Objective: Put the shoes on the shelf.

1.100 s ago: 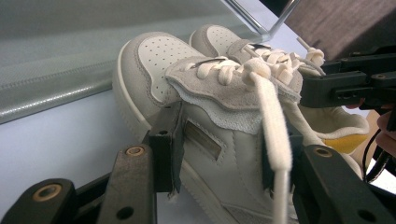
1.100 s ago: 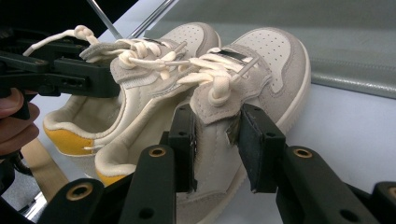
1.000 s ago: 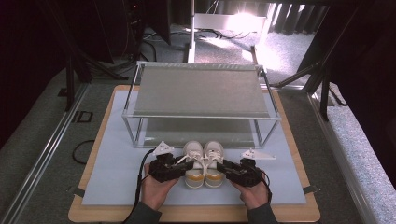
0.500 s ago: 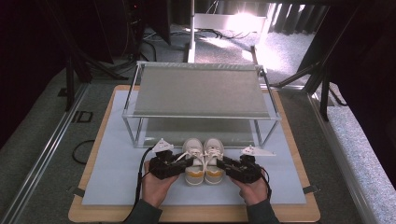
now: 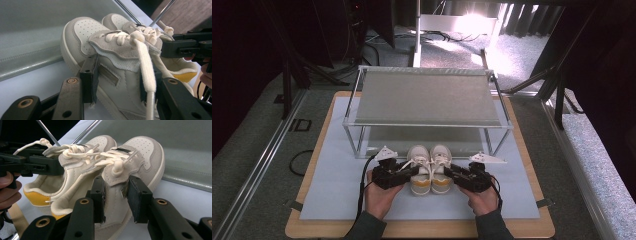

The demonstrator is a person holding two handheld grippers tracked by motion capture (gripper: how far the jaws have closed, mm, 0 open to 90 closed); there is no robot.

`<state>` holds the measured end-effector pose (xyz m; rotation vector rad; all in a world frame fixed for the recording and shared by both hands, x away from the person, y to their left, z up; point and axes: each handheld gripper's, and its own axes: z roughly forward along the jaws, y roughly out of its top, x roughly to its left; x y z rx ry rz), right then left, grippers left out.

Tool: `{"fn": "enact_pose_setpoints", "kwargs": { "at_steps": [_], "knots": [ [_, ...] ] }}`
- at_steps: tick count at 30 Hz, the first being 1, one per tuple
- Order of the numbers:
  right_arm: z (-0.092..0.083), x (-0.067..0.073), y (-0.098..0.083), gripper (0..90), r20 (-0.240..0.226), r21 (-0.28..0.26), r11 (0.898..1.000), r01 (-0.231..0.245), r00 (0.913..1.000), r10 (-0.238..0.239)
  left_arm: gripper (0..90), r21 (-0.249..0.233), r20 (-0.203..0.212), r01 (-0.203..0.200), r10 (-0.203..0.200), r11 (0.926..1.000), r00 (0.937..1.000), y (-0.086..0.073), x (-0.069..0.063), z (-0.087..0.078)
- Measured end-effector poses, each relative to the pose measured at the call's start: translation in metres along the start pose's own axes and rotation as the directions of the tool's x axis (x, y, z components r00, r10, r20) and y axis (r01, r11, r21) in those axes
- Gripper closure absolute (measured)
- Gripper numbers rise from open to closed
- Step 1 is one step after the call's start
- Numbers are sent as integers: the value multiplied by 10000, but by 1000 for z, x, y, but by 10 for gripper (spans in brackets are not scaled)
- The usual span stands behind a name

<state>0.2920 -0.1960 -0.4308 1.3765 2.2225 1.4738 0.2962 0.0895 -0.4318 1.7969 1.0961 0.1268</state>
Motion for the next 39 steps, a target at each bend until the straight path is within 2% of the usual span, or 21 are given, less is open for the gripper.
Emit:
{"fn": "enact_pose_setpoints", "kwargs": {
  "at_steps": [22,31,39],
  "knots": [
    [8,-14,15,683,197,-306,9995,-60,9998,66,561,-508,-247,186,-199,9985,9995,16,5,14],
    [11,-20,20,683,235,-405,9991,-143,9996,152,563,-645,-416,144,-171,9978,9990,22,7,21],
    [18,-24,25,684,315,-483,9987,-139,9994,154,565,-1017,-597,181,-242,9947,9979,25,12,26]
  ]
}}
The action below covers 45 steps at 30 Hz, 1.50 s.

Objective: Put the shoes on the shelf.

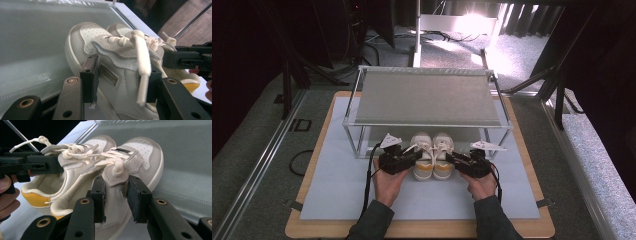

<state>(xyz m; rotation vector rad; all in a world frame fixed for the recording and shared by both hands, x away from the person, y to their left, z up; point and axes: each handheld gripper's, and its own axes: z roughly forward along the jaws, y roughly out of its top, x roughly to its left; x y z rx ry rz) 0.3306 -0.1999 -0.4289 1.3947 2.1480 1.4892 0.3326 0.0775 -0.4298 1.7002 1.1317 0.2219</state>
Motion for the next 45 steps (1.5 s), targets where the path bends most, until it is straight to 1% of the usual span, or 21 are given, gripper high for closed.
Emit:
{"fn": "enact_pose_setpoints", "kwargs": {
  "at_steps": [2,5,11,16,18,21,23,26,28,30,33,34,37,39,40,42,44,45],
  "knots": [
    [2,-1,1,684,-20,-31,10000,-39,10000,38,566,-87,-17,83,-83,9999,10000,0,1,2],
    [5,-3,2,684,-3,-68,9999,-73,10000,73,584,-187,-146,49,-51,9998,9999,1,3,4],
    [13,-9,3,684,22,-128,9998,-149,9999,149,585,-274,-252,112,-118,9996,9996,1,8,12],
    [19,-13,5,685,36,-200,9995,-255,9997,256,585,-461,-395,98,-116,9989,9992,4,11,17],
    [21,-14,6,685,47,-254,9994,-229,9997,231,585,-542,-413,52,-74,9985,9991,4,13,19],
    [24,-17,8,684,7,-363,9990,-252,9997,252,585,-693,-400,140,-168,9975,9991,3,16,22],
    [26,-19,8,684,4,-390,9988,-279,9996,280,585,-742,-419,101,-133,9972,9990,2,18,24],
    [32,-21,9,685,58,-405,9989,-251,9997,254,585,-876,-466,171,-213,9960,9987,2,22,28],
    [35,-21,10,685,81,-342,9987,-385,9992,388,585,-988,-464,296,-343,9947,9983,1,25,32],
    [39,-24,11,685,141,-439,9989,-178,9997,184,585,-1059,-518,375,-432,9937,9977,1,28,34],
    [44,-26,13,685,175,-495,9986,-166,9997,175,585,-1219,-560,582,-655,9908,9963,0,31,39],
    [46,-27,13,685,187,-507,9985,-185,9996,195,584,-1246,-566,425,-498,9913,9972,1,33,41],
    [48,-28,14,685,221,-324,9979,-564,9981,571,584,-1362,-637,415,-506,9898,9967,1,34,45],
    [49,-29,14,685,204,-258,9969,-737,9970,742,584,-1421,-650,512,-609,9885,9960,0,35,48],
    [48,-28,15,685,112,-83,9949,-1008,9948,1009,584,-1447,-656,589,-690,9877,9955,0,35,49],
    [50,-30,17,685,86,-31,9957,-927,9957,927,584,-1506,-637,761,-865,9857,9942,-1,36,51],
    [51,-30,18,685,155,-15,9954,-955,9953,955,583,-1642,-673,940,-1062,9819,9921,-1,37,53],
    [52,-31,19,685,155,9,9951,-985,9950,985,583,-1691,-681,958,-1086,9809,9917,-1,37,54]
  ]
}}
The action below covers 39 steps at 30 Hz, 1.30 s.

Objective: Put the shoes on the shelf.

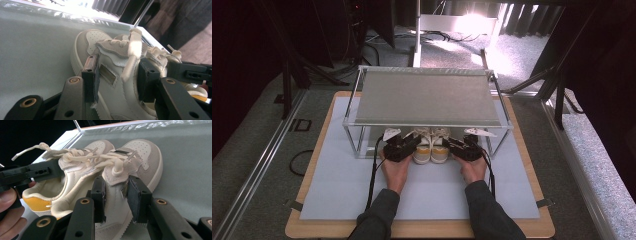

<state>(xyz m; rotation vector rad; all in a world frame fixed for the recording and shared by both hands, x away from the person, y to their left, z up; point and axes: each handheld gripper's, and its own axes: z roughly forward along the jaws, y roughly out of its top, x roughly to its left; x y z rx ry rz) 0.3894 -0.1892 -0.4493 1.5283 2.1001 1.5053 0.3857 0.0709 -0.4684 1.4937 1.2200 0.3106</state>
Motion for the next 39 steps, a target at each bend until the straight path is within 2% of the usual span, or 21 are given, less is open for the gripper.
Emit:
{"fn": "enact_pose_setpoints", "kwargs": {
  "at_steps": [5,7,11,17,19,20,22,23,25,26,28,29,32,33,37,39],
  "knots": [
    [2,-2,2,684,-69,54,9999,-106,9999,107,583,-73,-95,24,-24,10000,10000,0,1,3],
    [4,-2,3,684,-27,106,9994,-327,9995,327,583,-153,-142,61,-63,9999,9999,0,2,4],
    [7,-2,4,684,13,166,9994,-312,9995,312,582,-231,-279,183,-190,9996,9994,-1,3,7],
    [11,-6,4,671,59,109,9998,-173,9998,173,573,151,-321,456,-451,9988,9985,-4,10,12],
    [11,-6,4,662,91,102,9998,-174,9998,173,554,276,-237,397,-390,9988,9990,-4,13,12],
    [16,-14,4,655,402,-429,9967,688,9969,-671,554,63,-171,699,-697,9975,9974,-3,13,13],
    [15,-13,4,619,371,-442,9971,623,9975,-607,475,-20,-362,555,-556,9985,9978,-2,11,12],
    [15,-14,4,602,421,-559,9952,807,9960,-785,458,-147,-384,579,-584,9982,9976,-2,9,11],
    [13,-13,2,566,426,-567,9967,586,9975,-563,430,143,-326,157,-152,9998,9994,-1,11,8],
    [12,-12,2,553,557,-654,9959,632,9967,-596,417,82,-336,192,-189,9998,9993,-1,11,7],
    [10,-13,-1,531,492,-765,9935,837,9956,-801,400,-113,-291,359,-362,9993,9989,-2,9,5],
    [8,-12,-2,520,522,-880,9934,732,9963,-688,392,-200,-273,429,-435,9989,9987,-3,9,4],
    [1,-11,-5,506,376,-1126,9916,635,9975,-596,373,-270,-42,458,-459,9986,9989,-2,8,-4],
    [-3,-8,-6,493,362,-1045,9939,356,9988,-320,366,-273,0,517,-517,9983,9987,-2,6,-7],
    [-13,-7,-10,452,186,-1336,9893,585,9982,-565,336,-276,394,94,-83,9996,9992,-3,1,-16],
    [-18,-3,-13,428,-13,-1284,9901,563,9984,-569,323,-319,541,-91,109,9994,9985,-4,-2,-20]
  ]
}}
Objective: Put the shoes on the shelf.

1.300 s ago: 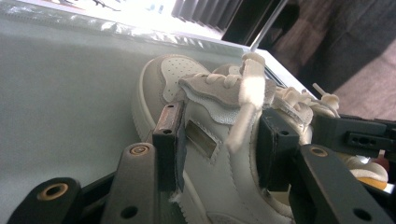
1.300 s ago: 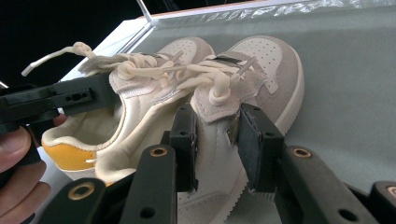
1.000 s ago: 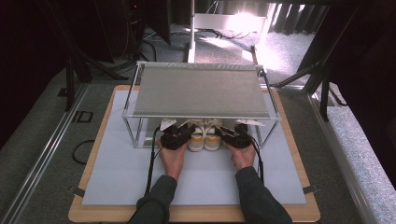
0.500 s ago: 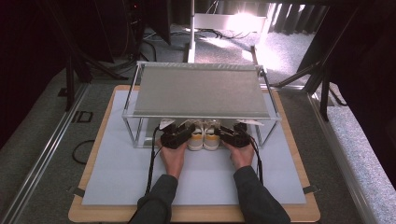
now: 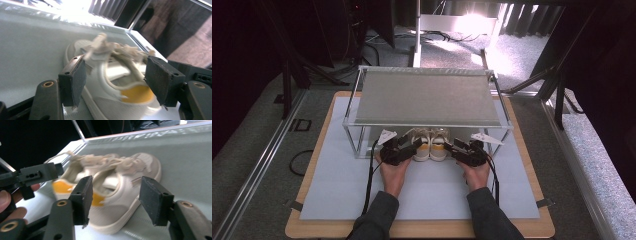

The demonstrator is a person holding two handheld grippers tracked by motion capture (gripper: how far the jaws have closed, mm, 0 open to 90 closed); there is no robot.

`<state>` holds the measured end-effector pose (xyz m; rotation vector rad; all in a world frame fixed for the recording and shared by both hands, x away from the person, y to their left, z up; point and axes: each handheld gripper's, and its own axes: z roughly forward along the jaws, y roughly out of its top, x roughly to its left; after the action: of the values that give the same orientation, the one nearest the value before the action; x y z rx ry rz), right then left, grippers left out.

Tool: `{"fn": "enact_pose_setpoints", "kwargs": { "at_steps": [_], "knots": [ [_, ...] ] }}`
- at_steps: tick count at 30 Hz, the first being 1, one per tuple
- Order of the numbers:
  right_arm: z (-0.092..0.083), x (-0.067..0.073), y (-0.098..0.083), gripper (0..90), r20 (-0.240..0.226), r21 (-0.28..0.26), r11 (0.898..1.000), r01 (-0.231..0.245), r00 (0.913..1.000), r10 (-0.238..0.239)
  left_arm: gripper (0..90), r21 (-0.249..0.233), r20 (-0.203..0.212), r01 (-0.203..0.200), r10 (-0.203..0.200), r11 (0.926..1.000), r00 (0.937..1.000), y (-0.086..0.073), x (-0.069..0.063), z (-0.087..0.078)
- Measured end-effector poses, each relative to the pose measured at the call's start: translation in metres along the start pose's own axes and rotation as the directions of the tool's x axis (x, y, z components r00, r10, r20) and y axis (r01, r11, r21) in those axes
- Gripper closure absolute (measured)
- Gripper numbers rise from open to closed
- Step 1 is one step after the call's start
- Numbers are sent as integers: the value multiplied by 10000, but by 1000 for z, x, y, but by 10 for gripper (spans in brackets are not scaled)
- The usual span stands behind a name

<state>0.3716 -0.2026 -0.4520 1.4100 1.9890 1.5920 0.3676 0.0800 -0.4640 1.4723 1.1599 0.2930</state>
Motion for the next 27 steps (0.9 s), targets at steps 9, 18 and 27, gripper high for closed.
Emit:
{"fn": "enact_pose_setpoints", "kwargs": {
  "at_steps": [9,18,27],
  "knots": [
    [-5,14,-13,342,168,479,9881,1459,9890,-1469,226,618,280,-1314,1299,9894,9911,-9,-14,-9],
    [7,19,-20,301,677,1056,9684,2259,9699,-2337,179,1642,-29,-2155,2189,9626,9757,-19,-17,3],
    [23,21,-22,279,802,1425,9666,2132,9708,-2260,185,2289,-445,-1927,2080,9542,9771,-20,-12,14]
  ]
}}
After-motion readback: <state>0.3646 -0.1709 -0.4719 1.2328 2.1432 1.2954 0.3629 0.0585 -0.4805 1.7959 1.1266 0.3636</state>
